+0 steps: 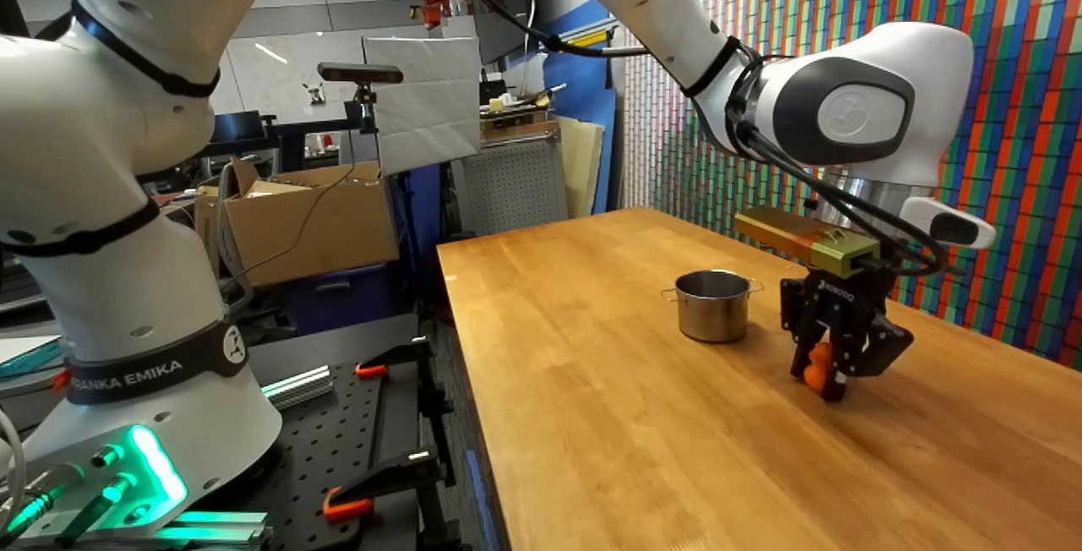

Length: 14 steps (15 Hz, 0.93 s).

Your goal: Put the orange rubber duck in the pot

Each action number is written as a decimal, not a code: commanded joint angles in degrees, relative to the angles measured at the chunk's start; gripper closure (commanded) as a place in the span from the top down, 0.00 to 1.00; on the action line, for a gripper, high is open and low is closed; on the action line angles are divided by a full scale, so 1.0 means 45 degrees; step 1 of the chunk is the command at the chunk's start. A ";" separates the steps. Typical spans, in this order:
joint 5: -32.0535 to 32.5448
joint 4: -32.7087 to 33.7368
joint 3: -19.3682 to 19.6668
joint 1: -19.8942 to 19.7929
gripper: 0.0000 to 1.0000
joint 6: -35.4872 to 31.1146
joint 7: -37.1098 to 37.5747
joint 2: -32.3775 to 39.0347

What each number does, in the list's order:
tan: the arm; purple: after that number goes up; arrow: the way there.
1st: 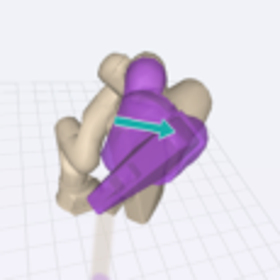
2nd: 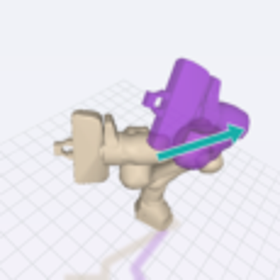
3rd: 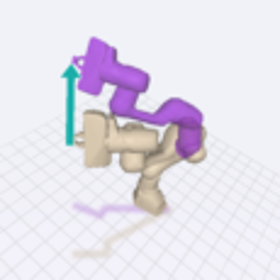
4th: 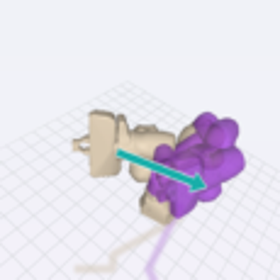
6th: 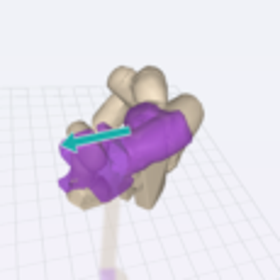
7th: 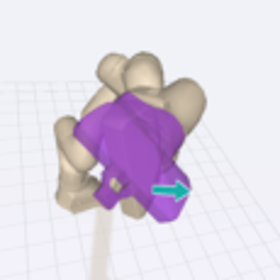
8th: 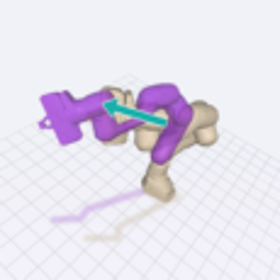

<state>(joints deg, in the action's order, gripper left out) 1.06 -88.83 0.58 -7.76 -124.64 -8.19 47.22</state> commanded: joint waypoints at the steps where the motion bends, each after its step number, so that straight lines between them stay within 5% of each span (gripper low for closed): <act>1: 0.0053 -0.0712 0.0007 0.0095 0.20 -0.0759 -0.0269 -0.0597; 14: -0.1448 -0.0103 -0.0861 0.0510 0.20 0.3207 0.0144 -0.2706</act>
<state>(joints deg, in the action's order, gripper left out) -3.26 -88.91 -3.07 -6.03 -115.56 -8.20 37.11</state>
